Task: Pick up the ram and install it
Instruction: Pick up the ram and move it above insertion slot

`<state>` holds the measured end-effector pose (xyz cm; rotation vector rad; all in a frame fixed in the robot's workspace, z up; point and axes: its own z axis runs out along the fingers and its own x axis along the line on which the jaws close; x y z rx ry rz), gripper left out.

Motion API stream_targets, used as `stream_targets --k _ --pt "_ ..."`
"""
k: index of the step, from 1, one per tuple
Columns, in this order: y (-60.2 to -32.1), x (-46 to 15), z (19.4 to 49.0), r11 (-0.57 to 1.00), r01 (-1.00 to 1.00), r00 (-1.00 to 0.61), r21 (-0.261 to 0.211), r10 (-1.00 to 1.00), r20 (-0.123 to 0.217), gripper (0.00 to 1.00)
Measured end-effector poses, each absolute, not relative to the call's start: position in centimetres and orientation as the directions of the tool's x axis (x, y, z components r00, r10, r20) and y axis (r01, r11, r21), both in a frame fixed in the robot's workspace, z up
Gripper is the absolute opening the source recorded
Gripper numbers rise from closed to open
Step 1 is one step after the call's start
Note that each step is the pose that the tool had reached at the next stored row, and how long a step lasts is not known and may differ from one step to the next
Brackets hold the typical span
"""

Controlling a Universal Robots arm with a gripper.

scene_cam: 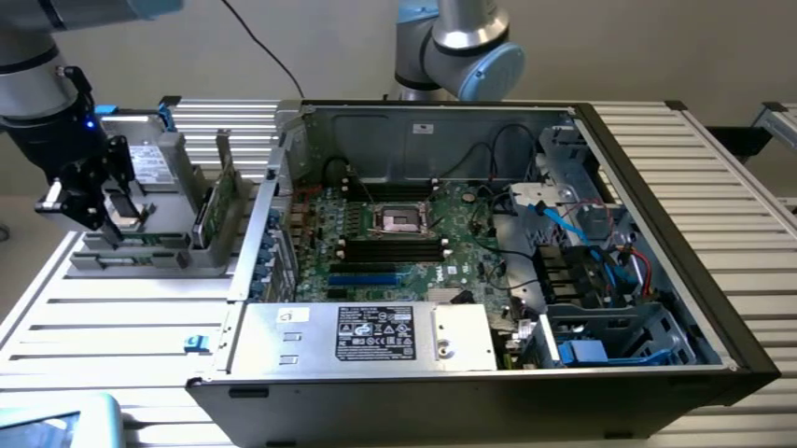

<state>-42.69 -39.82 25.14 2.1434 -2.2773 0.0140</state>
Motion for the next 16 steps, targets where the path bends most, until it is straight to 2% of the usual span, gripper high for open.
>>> stream_targets --k 16 --pt "-40.4 -42.3 22.2 0.062 -0.998 -0.062 0.006 -0.998 0.017 0.49"
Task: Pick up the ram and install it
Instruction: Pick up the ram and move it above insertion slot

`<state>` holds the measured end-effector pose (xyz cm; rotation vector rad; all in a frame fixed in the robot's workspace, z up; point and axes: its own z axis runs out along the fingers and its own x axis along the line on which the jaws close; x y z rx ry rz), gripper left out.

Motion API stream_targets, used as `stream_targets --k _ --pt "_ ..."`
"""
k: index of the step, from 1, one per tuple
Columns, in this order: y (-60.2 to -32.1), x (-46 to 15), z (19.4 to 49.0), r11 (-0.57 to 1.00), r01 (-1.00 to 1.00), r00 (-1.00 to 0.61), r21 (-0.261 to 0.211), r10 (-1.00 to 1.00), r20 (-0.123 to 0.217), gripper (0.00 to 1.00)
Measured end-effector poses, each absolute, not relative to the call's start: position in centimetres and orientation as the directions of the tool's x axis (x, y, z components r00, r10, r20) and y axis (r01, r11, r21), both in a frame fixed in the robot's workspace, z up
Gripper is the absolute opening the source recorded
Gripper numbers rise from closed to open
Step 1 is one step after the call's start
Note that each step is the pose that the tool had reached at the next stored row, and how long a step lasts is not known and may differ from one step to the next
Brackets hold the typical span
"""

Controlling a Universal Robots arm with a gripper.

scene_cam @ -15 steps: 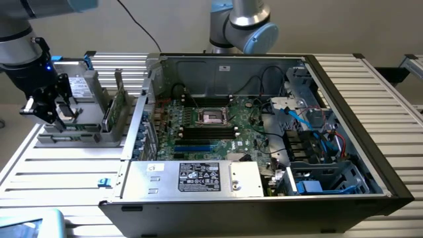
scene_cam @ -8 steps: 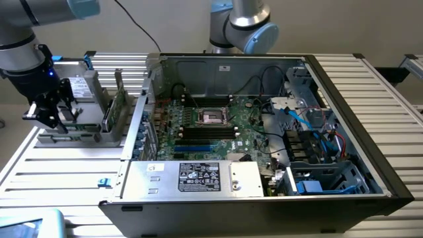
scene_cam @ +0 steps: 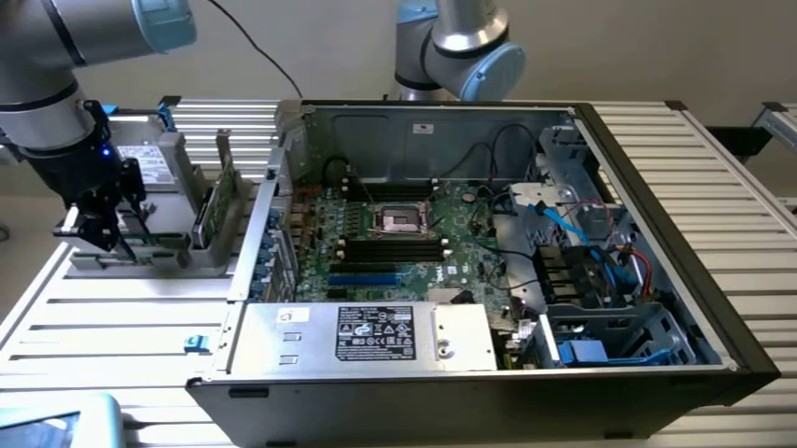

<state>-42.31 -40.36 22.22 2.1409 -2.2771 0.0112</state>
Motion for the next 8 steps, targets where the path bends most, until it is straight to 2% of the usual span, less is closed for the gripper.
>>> stream_targets --k 8 --pt "-40.4 -42.4 20.9 0.062 -0.998 -0.062 0.006 -0.998 0.017 0.49"
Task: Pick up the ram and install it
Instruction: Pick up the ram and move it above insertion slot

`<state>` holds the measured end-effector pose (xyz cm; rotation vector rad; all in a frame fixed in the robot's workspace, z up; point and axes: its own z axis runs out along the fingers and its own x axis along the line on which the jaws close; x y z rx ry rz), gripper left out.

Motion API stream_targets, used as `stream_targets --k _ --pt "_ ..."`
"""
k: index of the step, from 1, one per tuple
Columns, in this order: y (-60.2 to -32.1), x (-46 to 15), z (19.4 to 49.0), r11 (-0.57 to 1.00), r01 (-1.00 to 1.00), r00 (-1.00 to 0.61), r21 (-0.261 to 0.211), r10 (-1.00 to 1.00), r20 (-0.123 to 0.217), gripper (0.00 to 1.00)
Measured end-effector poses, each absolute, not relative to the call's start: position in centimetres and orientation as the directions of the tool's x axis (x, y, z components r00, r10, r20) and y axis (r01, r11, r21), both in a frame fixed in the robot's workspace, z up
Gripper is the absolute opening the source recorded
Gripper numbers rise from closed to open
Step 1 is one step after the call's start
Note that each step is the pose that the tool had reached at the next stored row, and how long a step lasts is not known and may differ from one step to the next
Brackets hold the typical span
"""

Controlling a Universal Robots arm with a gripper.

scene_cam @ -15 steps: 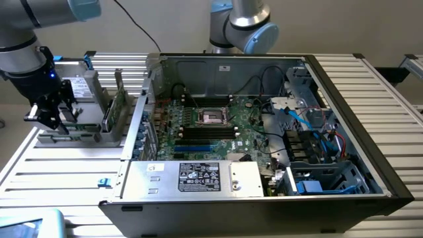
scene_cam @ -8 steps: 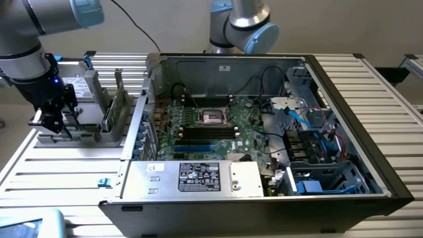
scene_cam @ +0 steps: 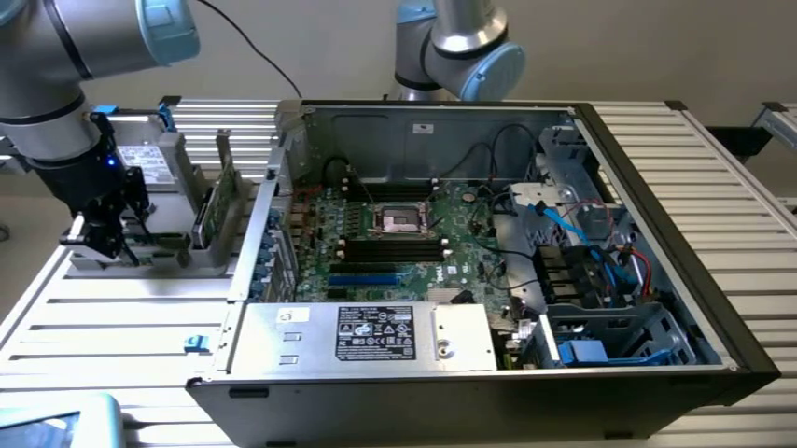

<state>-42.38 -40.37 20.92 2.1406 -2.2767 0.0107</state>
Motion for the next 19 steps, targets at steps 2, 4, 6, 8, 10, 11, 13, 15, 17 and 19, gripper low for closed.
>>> stream_targets --k 2,4,6,8,10,11,13,15,17,19 --pt "-40.4 -42.5 20.8 0.062 -0.998 -0.062 0.006 -0.998 0.017 0.49" --pt "-40.4 -42.5 20.6 0.062 -0.998 -0.062 0.006 -0.998 0.017 0.49" --pt "-40.4 -42.6 20.4 0.062 -0.998 -0.062 0.006 -0.998 0.017 0.49" --pt "-40.4 -42.7 20.2 0.062 -0.998 -0.062 0.006 -0.998 0.017 0.49" --pt "-40.4 -42.7 20.1 0.062 -0.998 -0.062 0.006 -0.998 0.017 0.49" --pt "-40.4 -42.7 20.0 0.062 -0.998 -0.062 0.006 -0.998 0.017 0.49" --pt "-40.3 -42.7 19.9 0.062 -0.998 -0.062 0.006 -0.998 0.017 0.49" --pt "-40.3 -42.7 19.9 0.062 -0.998 -0.062 0.006 -0.998 0.017 0.4" --pt "-40.3 -42.7 19.9 0.062 -0.998 -0.062 0.006 -0.998 0.017 0.34" --pt "-40.3 -42.7 19.9 0.062 -0.998 -0.062 0.006 -0.998 0.017 0.22"
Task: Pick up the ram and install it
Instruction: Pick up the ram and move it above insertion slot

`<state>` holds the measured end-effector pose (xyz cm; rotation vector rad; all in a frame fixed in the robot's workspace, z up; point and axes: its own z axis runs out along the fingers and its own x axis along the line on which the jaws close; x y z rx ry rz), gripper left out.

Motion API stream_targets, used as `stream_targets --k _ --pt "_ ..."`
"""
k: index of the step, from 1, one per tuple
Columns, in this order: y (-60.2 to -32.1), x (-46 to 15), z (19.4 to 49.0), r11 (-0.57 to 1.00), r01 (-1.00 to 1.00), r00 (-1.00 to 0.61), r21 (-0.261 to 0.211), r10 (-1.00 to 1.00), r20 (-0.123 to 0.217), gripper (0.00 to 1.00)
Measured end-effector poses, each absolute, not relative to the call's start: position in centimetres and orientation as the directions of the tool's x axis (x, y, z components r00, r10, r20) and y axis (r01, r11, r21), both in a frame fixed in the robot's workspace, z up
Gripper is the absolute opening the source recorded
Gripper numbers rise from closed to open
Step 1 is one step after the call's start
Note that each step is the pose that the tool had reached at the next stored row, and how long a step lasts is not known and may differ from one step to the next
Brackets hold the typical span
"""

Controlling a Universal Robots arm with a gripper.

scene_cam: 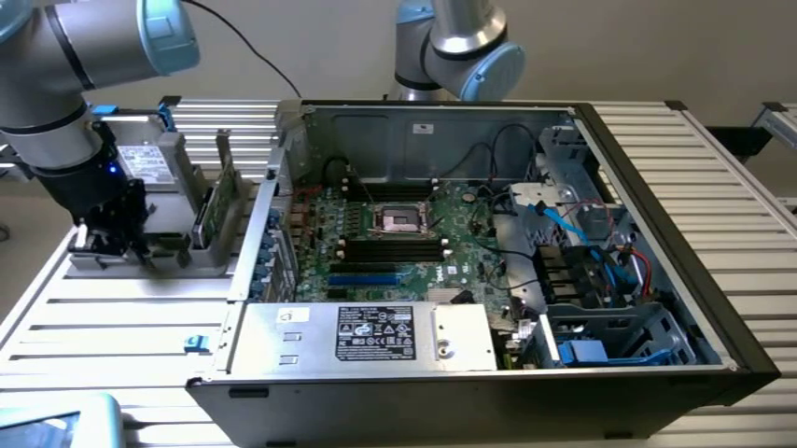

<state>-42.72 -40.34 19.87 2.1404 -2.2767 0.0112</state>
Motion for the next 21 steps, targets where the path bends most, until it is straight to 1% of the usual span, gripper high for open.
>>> stream_targets --k 1,2,3,6,21 --pt "-40.3 -42.7 19.9 0.062 -0.998 -0.062 0.006 -0.998 0.017 0.22" --pt "-40.3 -42.7 19.9 0.062 -0.998 -0.062 0.006 -0.998 0.017 0.16" --pt "-40.3 -42.7 19.9 0.062 -0.998 -0.062 0.006 -0.998 0.017 0.13" --pt "-40.3 -42.7 20.2 0.062 -0.998 -0.062 0.005 -0.998 0.017 0.13" --pt "-40.3 -42.9 27.0 0.06 -0.998 -0.06 0.001 -0.998 0.017 0.13"
